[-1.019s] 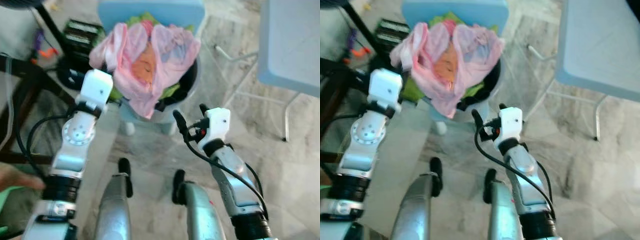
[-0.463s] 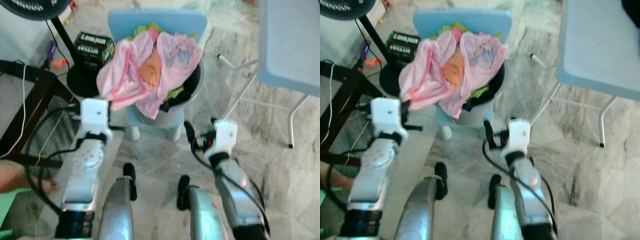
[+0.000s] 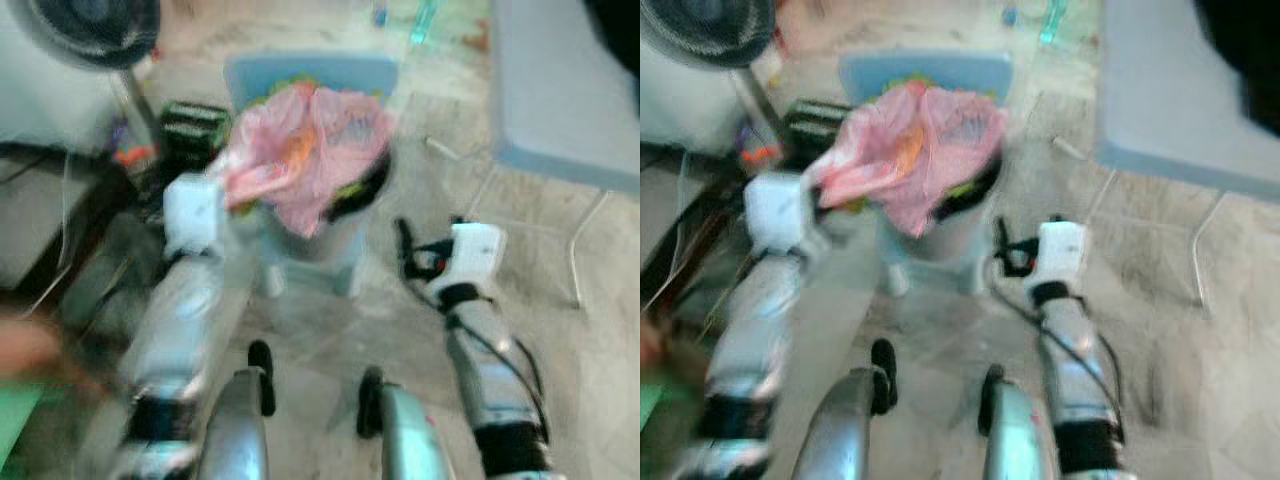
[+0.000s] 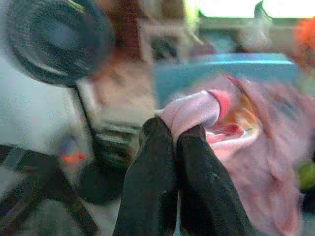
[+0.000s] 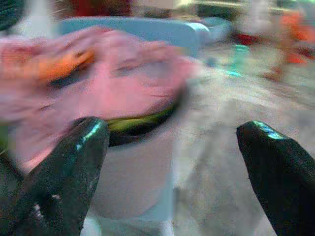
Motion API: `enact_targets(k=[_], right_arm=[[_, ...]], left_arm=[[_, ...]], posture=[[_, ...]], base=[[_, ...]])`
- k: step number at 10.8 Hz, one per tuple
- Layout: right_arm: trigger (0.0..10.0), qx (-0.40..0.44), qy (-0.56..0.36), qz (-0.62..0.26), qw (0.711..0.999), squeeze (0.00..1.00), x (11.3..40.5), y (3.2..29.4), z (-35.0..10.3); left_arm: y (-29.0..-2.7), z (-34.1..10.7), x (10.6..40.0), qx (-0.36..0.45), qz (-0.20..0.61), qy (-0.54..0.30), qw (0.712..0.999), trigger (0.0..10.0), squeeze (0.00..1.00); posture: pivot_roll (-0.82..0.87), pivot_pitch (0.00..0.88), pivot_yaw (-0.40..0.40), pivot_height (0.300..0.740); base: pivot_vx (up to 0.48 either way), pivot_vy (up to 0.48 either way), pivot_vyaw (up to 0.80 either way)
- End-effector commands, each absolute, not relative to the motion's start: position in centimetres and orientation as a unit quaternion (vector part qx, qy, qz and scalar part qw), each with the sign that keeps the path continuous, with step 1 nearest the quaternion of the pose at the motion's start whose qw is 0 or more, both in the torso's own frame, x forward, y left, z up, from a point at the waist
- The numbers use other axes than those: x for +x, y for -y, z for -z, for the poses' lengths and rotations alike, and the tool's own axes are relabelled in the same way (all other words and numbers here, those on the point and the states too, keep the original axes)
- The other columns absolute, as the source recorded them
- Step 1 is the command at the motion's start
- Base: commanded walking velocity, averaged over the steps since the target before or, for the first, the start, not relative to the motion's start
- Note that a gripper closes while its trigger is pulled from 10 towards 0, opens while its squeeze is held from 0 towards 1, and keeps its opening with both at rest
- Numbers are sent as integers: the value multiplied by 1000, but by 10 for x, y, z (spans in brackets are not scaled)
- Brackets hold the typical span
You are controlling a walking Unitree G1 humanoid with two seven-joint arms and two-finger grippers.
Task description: Hang hanger
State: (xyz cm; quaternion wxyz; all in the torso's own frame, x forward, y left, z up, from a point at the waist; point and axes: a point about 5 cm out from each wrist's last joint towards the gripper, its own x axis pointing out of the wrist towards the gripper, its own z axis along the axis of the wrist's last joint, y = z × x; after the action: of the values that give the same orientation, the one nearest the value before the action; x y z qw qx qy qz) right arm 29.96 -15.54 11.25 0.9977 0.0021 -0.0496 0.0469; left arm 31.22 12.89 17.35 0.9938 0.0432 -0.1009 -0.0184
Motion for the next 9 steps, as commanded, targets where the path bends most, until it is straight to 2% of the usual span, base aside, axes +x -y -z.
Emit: enact_targets(k=[1, 4, 7, 9], right_arm=[[10000, 10, 47, -56, 997, 0, 296, 150, -108], [10000, 4, 45, -71, 996, 0, 296, 146, -106], [10000, 1, 46, -63, 997, 0, 295, 151, -106], [10000, -3, 42, -59, 997, 0, 294, 155, -104]], left_arm=[[-130, -166, 307, 69, 20, 102, 992, 10000, 0], [-123, -168, 307, 55, 14, 109, 992, 10000, 0], [-125, -168, 310, 54, 16, 108, 993, 10000, 0], [-123, -170, 312, 45, 11, 108, 993, 10000, 0]], posture=[[-43, 197, -1, 740], [-37, 197, -18, 740], [-49, 206, -17, 740], [-56, 214, -19, 740]], base=[[0, 0, -800], [0, 0, 0], [0, -261, 0], [0, 0, 0]])
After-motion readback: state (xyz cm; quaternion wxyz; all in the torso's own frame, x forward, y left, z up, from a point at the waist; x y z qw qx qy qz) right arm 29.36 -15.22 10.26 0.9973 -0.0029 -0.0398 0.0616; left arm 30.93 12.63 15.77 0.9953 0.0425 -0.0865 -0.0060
